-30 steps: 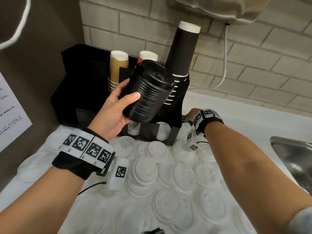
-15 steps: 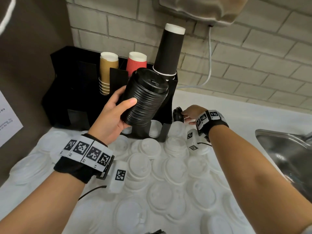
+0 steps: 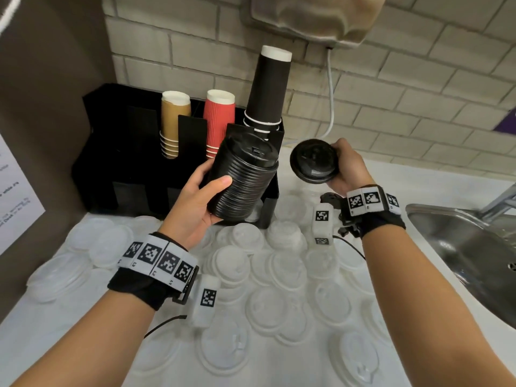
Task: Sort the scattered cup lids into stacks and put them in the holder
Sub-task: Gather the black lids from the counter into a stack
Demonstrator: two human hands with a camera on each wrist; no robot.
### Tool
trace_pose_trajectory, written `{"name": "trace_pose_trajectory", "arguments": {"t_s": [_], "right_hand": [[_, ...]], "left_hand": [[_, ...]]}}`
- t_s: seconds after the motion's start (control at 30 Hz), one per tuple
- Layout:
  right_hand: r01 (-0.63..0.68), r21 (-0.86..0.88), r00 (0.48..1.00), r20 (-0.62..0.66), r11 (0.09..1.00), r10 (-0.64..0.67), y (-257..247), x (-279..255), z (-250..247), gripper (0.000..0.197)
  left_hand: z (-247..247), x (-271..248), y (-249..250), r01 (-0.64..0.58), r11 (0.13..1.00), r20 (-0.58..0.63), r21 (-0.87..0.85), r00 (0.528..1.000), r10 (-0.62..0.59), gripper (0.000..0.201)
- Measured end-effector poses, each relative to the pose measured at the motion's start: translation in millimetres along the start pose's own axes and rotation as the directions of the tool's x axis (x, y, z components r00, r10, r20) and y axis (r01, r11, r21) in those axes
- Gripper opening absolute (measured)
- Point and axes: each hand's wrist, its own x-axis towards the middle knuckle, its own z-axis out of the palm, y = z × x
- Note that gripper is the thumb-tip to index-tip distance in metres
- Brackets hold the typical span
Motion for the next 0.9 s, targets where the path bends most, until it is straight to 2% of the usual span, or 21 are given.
{"name": "trace_pose_trajectory", "arguments": {"t_s": [0.07,0.13,0.23,0.33,0.4,0.47,0.57,0.7,0.77,0.83,0.9], "right_hand": [[0.018,0.062,0.987,0.156,0.998,-0.028,-0.9,-17.2,14.5,0.023],[0.048,0.041,0.964,0.259,0.998,-0.057,1.0,-30.6,29.3,0.019],[0.071,0.022,0.937,0.342,0.997,-0.075,7.2,-47.4,45.9,0.022],[0.081,-0.123,0.916,0.401,0.989,-0.025,10.1,-59.2,54.9,0.026],[0.088,-0.201,0.920,0.392,0.976,-0.002,9.4,-65.2,58.5,0.020],[0.166,-0.261,0.915,0.401,0.951,-0.050,9.3,-70.0,60.1,0.013],[0.343,-0.367,0.889,0.423,0.865,-0.173,16.5,-78.1,61.9,0.023],[0.609,-0.498,0.786,0.480,0.617,-0.389,22.3,-91.0,68.6,0.009],[0.627,-0.511,0.771,0.513,0.588,-0.376,22.2,-94.9,70.2,0.012],[0.621,-0.516,0.766,0.560,0.590,-0.316,22.4,-97.8,67.9,0.025],[0.645,-0.513,0.737,0.613,0.567,-0.283,22.0,-99.1,64.7,0.039]], "left_hand": [[1.9,-1.2,-5.1,0.021,1.000,-0.006,-0.011,1.000,-0.021,0.051],[3.5,-2.2,-8.3,0.033,0.999,-0.003,-0.004,0.999,-0.033,0.056],[4.3,-4.1,-10.7,0.047,0.999,-0.001,-0.002,0.999,-0.047,0.060],[3.3,-5.3,-12.8,0.060,0.998,-0.007,-0.019,0.998,-0.060,0.061],[1.3,-6.1,-13.7,0.064,0.998,-0.017,-0.027,0.998,-0.065,0.061],[-0.9,-7.2,-14.8,0.066,0.997,-0.021,-0.033,0.998,-0.067,0.061],[-1.3,-8.5,-17.7,0.071,0.996,-0.032,-0.047,0.997,-0.072,0.065],[1.0,-10.2,-22.3,0.076,0.995,-0.047,-0.061,0.996,-0.079,0.067],[1.6,-11.2,-22.4,0.070,0.996,-0.044,-0.052,0.996,-0.073,0.068],[1.9,-11.8,-20.4,0.065,0.996,-0.038,-0.059,0.997,-0.067,0.072],[1.9,-12.2,-18.0,0.063,0.996,-0.024,-0.058,0.998,-0.064,0.078]]}}
